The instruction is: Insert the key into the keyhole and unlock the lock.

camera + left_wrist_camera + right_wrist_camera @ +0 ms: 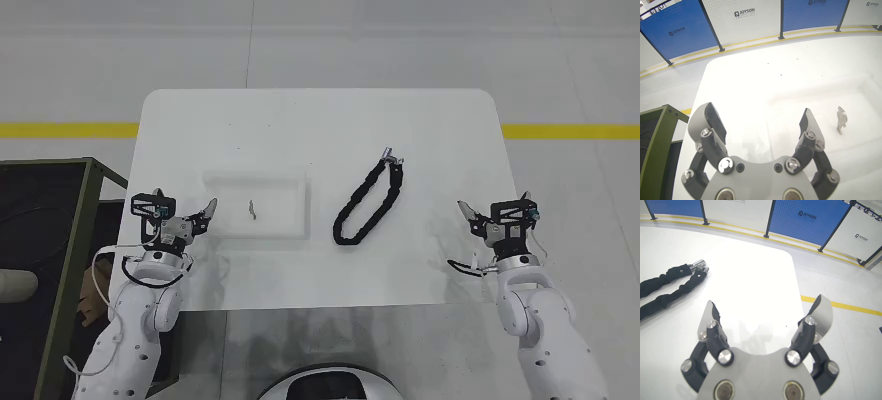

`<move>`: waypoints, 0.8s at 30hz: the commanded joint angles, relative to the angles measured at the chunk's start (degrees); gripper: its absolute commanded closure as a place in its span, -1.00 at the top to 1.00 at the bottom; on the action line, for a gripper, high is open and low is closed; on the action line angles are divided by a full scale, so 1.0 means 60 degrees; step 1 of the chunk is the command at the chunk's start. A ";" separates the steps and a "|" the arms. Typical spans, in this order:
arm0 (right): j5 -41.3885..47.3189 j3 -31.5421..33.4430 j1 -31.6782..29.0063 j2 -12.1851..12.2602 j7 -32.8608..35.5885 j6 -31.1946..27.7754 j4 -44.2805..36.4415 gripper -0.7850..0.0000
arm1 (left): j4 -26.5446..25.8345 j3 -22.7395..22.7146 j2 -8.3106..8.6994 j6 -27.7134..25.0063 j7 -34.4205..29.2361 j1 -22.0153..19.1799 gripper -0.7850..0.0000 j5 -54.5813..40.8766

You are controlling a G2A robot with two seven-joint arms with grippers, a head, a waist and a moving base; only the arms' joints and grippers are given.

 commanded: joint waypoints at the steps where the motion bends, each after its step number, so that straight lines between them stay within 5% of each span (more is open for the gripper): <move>1: 0.0000 0.0000 0.0000 0.0000 0.0000 0.0000 0.0000 1.00 | 0.0000 0.0000 0.0000 0.0000 0.0000 0.0000 1.00 0.0000; 7: 0.0000 0.0000 0.0000 0.0000 0.0000 0.0000 0.0000 1.00 | 0.0012 0.0013 -0.0002 -0.0063 -0.0084 -0.0010 1.00 -0.0092; 12: 0.0000 0.0000 0.0000 0.0000 0.0000 0.0000 0.0000 1.00 | -0.0191 -0.0357 0.0035 -0.0296 -0.2666 -0.1563 1.00 -0.1188; 16: 0.0000 0.0000 0.0000 0.0000 0.0000 0.0000 0.0000 1.00 | 0.0026 -0.0313 0.0053 -0.0731 -0.5607 -0.3219 1.00 -0.2934; 18: 0.0000 0.0000 0.0000 0.0000 0.0000 0.0000 0.0000 1.00 | 0.0382 -0.0217 0.0072 -0.0871 -0.7904 -0.4303 1.00 -0.4415; 22: 0.0000 0.0000 0.0000 0.0000 0.0000 0.0000 0.0000 1.00 | 0.1922 0.0273 0.0114 -0.0537 -1.2615 -0.6688 1.00 -0.7195; 24: 0.0000 0.0000 0.0000 0.0000 0.0000 0.0000 0.0000 1.00 | 0.2428 0.0518 0.0140 -0.0473 -1.4040 -0.7497 1.00 -0.7977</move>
